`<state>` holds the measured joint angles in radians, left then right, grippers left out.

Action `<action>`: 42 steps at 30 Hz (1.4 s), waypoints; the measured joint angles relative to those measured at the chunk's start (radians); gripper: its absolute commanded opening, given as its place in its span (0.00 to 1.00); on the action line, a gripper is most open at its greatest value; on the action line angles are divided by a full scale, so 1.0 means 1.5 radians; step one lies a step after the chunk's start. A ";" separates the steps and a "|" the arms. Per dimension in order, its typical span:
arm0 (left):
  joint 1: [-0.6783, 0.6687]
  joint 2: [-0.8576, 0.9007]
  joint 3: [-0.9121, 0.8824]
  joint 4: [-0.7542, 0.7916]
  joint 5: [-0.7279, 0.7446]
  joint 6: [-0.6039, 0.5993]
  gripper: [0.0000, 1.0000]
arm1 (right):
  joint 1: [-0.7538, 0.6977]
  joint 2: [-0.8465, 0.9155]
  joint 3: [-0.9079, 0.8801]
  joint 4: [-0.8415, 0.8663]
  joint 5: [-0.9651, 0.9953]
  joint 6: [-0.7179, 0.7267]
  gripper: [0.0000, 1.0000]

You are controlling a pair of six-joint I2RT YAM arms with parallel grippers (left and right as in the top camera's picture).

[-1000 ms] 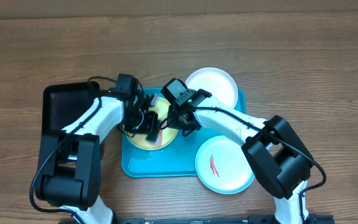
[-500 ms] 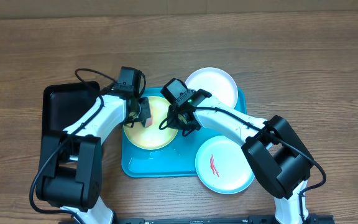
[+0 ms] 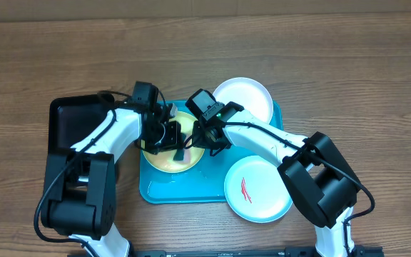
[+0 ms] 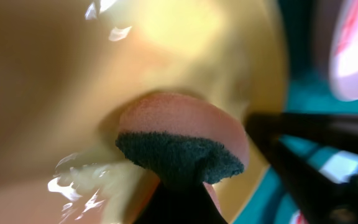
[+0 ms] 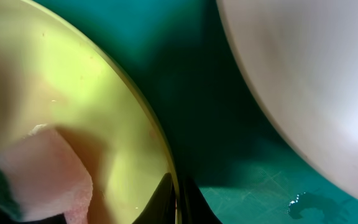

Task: Clean dirty plates on tray and stack at the side
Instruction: 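Lift the sponge up and back toward the left with the left gripper, then lift the yellow plate with the right gripper and carry it right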

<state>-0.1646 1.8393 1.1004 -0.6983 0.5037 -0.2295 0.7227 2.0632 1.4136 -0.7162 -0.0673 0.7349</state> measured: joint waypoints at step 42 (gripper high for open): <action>0.093 0.006 0.433 -0.323 -0.274 -0.003 0.04 | 0.241 -0.213 0.051 -0.221 0.668 -0.113 0.04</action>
<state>-0.0246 1.8484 1.7504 -1.1828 0.0921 -0.2333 1.0840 1.7439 1.4906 -1.0477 0.9344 0.5648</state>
